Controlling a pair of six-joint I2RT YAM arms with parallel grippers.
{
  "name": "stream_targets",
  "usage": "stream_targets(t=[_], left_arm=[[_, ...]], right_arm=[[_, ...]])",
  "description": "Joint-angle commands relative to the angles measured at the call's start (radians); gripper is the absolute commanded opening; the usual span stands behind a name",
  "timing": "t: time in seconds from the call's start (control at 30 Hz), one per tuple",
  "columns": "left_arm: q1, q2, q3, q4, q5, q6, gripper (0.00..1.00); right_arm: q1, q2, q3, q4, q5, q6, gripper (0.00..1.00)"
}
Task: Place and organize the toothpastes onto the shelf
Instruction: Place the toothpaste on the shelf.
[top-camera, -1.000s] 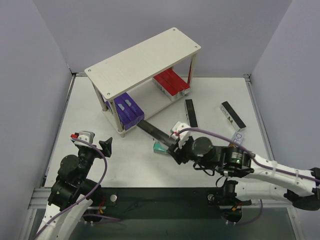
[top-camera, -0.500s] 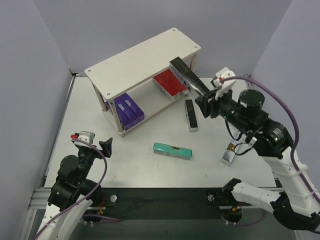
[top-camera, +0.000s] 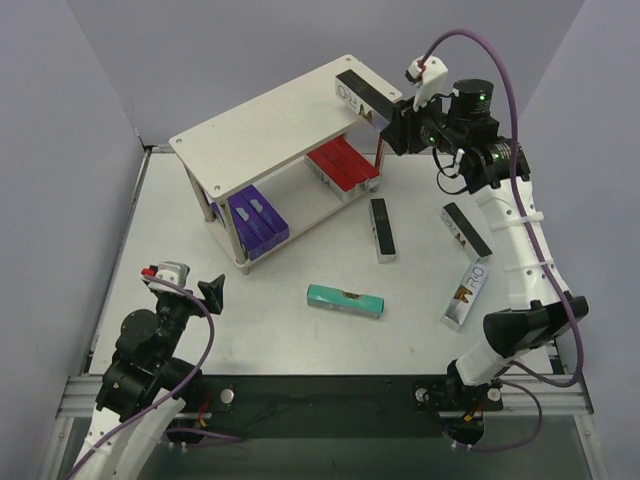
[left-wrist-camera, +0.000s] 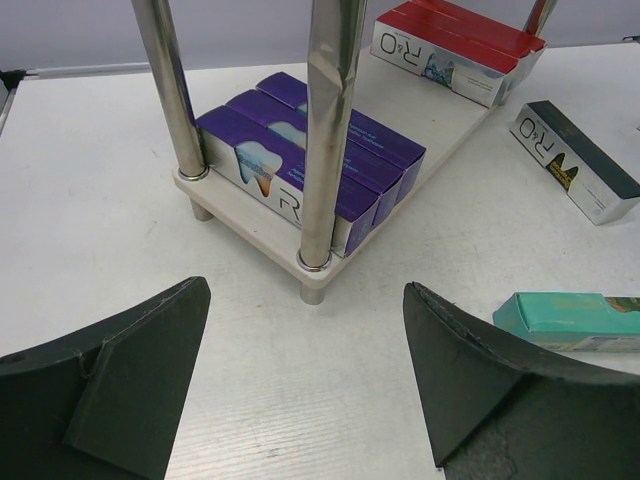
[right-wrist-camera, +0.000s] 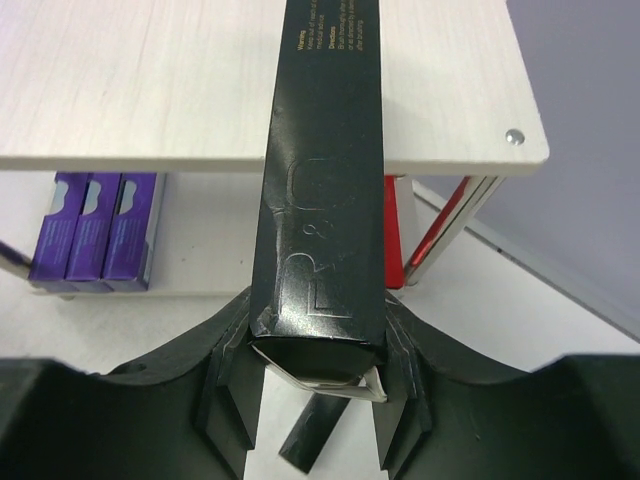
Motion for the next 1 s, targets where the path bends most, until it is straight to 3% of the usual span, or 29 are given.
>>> stream_targets(t=[0.0, 0.33, 0.97], left_arm=[[0.007, 0.0, 0.01, 0.034, -0.009, -0.005, 0.89], [0.008, 0.014, 0.007, 0.039, 0.002, -0.006, 0.88], [0.008, 0.037, 0.004, 0.046, 0.03, -0.006, 0.88]], right_arm=[[-0.031, 0.102, 0.145, 0.155, -0.091, 0.021, 0.19], [-0.07, 0.397, 0.423, 0.241, -0.147, 0.021, 0.2], [-0.113, 0.514, 0.439, 0.337, -0.238, 0.02, 0.3]])
